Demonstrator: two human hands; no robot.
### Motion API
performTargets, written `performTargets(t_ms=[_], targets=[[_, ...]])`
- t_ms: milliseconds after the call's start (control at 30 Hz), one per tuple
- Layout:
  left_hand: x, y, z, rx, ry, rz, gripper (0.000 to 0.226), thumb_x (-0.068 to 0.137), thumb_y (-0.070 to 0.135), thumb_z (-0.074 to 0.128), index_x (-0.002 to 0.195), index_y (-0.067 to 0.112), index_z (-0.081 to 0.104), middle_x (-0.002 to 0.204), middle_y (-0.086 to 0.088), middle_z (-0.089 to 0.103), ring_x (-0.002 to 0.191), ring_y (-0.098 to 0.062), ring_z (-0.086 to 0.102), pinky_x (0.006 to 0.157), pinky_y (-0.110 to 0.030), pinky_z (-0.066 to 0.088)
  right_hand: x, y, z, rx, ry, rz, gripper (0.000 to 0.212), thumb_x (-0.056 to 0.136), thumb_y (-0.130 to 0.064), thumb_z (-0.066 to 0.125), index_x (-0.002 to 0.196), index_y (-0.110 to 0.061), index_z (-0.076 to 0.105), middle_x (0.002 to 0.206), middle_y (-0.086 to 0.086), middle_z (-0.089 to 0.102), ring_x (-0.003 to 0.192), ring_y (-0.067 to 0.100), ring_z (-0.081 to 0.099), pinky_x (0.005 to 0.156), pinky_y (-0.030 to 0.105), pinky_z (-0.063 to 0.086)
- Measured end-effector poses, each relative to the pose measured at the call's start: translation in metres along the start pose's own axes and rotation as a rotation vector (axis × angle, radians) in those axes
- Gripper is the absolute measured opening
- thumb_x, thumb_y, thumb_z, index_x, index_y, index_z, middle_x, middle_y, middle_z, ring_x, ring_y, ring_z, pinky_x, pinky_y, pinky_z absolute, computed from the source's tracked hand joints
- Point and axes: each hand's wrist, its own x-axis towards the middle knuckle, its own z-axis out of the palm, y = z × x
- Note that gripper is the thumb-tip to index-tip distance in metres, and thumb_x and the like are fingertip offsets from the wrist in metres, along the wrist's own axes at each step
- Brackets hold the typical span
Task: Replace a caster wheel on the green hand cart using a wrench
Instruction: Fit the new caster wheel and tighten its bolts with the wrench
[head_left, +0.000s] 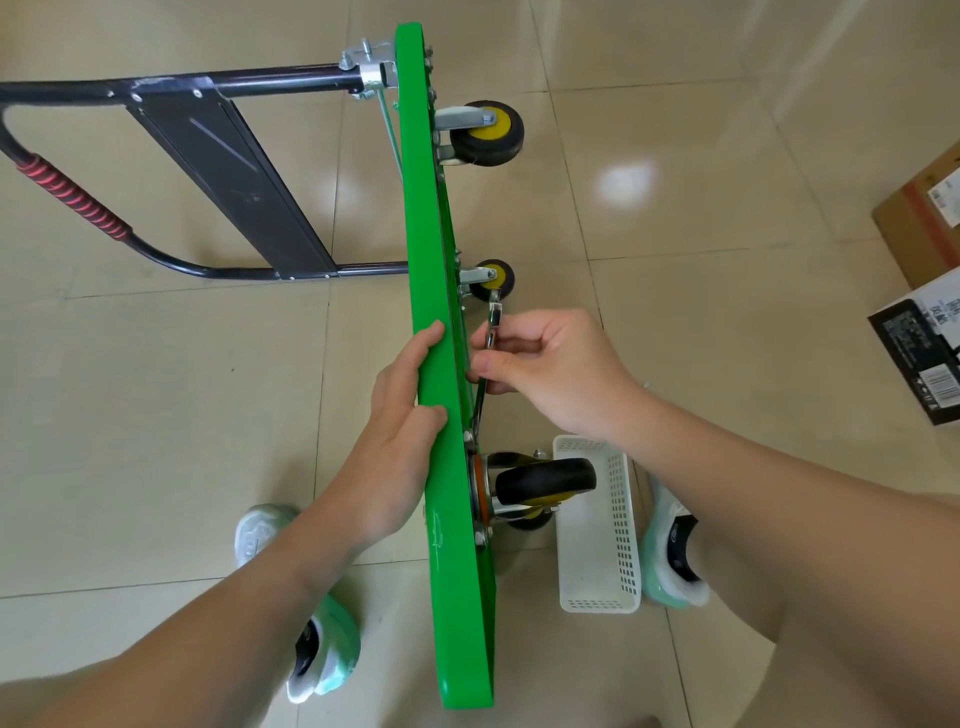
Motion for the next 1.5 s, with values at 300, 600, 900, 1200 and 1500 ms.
performTargets(t_ms=[300,600,900,1200,1500], targets=[[0.0,0.001,0.001,0.012,0.007,0.006,0.07,0.077,0.044,0.038,0.137,0.079,0.027,0.15,0.038,0.03,0.144,0.007,0.029,0.125,-0.044,0.029,0.007,0.012,-0.002,-0.036,0.076,0.046,0.024,0.088,-0.011,0.075,0.081,-0.034,0.075,0.08,-0.005,0.078,0.079,0.015,0.077,0.068,0.027,0.062],[0.0,-0.001,0.001,-0.004,0.008,-0.007,0.073,0.076,0.045,0.039,0.142,0.074,0.027,0.151,0.038,0.03,0.146,0.003,0.03,0.124,-0.047,0.031,0.017,0.013,0.002,-0.087,0.044,0.047,0.024,0.089,-0.008,0.073,0.089,-0.032,0.073,0.084,-0.004,0.079,0.083,0.017,0.077,0.073,0.034,0.064],[0.0,-0.003,0.001,-0.018,0.01,-0.036,0.074,0.076,0.044,0.04,0.141,0.075,0.028,0.14,0.05,0.033,0.143,0.004,0.033,0.122,-0.049,0.034,0.029,0.023,0.007,0.005,0.016,0.217,0.014,0.094,-0.005,0.068,0.094,-0.017,0.075,0.09,0.007,0.079,0.085,0.019,0.077,0.075,0.033,0.063],[-0.003,0.013,0.002,-0.041,0.03,-0.08,0.062,0.075,0.051,0.045,0.126,0.083,0.034,0.149,0.036,0.035,0.142,0.003,0.038,0.12,-0.043,0.04,0.05,0.053,0.001,0.046,0.083,0.542,0.023,0.096,-0.012,0.067,0.112,0.004,0.065,0.092,0.014,0.075,0.074,0.022,0.077,0.074,0.035,0.064],[-0.005,0.029,0.0,-0.031,0.028,-0.09,0.058,0.083,0.035,0.041,0.129,0.069,0.031,0.161,0.018,0.03,0.147,-0.003,0.033,0.123,-0.041,0.036,0.056,0.056,-0.004,0.189,0.167,0.759,0.004,0.097,0.0,0.062,0.093,0.002,0.062,0.058,0.009,0.072,0.052,0.021,0.073,0.046,0.028,0.058]])
